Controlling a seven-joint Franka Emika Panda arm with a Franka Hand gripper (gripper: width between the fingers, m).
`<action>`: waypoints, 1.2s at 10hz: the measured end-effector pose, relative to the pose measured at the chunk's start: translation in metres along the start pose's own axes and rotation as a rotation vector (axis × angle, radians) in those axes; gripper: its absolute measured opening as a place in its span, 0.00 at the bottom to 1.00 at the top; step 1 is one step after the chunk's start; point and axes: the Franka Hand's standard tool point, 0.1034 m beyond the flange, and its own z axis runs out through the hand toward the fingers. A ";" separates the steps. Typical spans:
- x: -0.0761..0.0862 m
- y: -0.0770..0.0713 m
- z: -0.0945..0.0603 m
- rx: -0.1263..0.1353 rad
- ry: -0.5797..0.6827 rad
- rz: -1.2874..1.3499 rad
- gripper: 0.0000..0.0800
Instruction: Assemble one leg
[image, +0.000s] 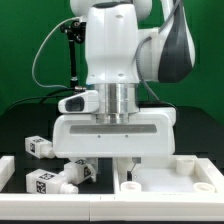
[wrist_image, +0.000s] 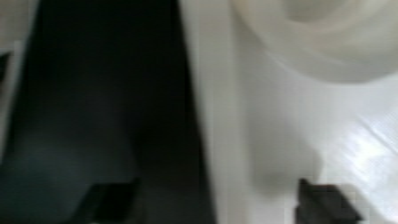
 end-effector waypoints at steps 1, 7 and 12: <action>-0.009 0.007 -0.017 0.001 0.002 -0.006 0.73; -0.028 0.006 -0.035 -0.005 0.013 -0.014 0.81; -0.087 0.039 -0.055 -0.028 -0.039 0.212 0.81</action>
Offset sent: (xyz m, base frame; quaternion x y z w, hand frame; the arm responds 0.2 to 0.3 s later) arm 0.0000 0.0000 0.0000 0.0000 0.0000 0.0000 1.0000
